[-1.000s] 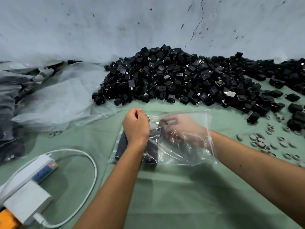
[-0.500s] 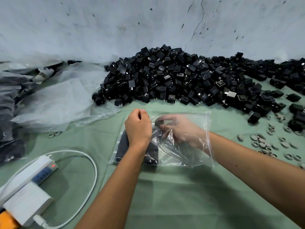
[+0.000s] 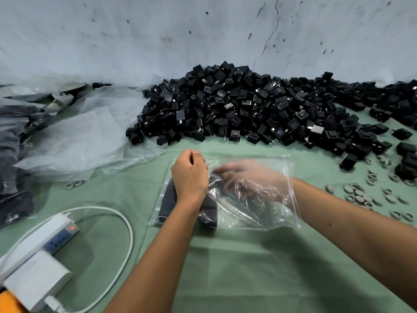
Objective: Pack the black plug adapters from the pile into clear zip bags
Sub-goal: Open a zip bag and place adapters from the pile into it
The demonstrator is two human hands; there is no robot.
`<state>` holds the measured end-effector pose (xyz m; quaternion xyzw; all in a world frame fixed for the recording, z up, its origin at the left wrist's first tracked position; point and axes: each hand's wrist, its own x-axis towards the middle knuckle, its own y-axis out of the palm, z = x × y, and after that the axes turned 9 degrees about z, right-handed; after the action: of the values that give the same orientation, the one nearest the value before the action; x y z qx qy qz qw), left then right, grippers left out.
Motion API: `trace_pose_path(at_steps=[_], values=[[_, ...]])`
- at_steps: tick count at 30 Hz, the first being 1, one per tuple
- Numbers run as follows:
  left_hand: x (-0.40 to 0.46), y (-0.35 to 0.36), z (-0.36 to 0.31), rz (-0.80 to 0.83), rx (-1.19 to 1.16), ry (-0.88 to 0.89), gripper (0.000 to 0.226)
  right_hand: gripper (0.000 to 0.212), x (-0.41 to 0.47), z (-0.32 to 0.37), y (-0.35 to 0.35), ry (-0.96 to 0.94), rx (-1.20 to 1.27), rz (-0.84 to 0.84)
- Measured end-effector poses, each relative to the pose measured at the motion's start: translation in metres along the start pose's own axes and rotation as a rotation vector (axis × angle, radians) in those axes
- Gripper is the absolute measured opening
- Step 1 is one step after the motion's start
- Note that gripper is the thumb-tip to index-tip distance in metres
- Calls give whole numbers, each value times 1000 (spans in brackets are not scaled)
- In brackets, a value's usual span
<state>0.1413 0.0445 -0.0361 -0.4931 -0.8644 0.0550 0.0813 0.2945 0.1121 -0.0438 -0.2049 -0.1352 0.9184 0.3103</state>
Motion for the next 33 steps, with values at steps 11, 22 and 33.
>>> trace_pose_path(at_steps=[11,22,33], values=[[26,-31,-3,-109,-30,-41,30,30,3,-2,1,58,65,-34],[28,-32,3,32,451,200,31,47,3,-1,4,42,-4,-47],[32,-27,5,353,816,211,27,21,4,7,6,-67,32,61]])
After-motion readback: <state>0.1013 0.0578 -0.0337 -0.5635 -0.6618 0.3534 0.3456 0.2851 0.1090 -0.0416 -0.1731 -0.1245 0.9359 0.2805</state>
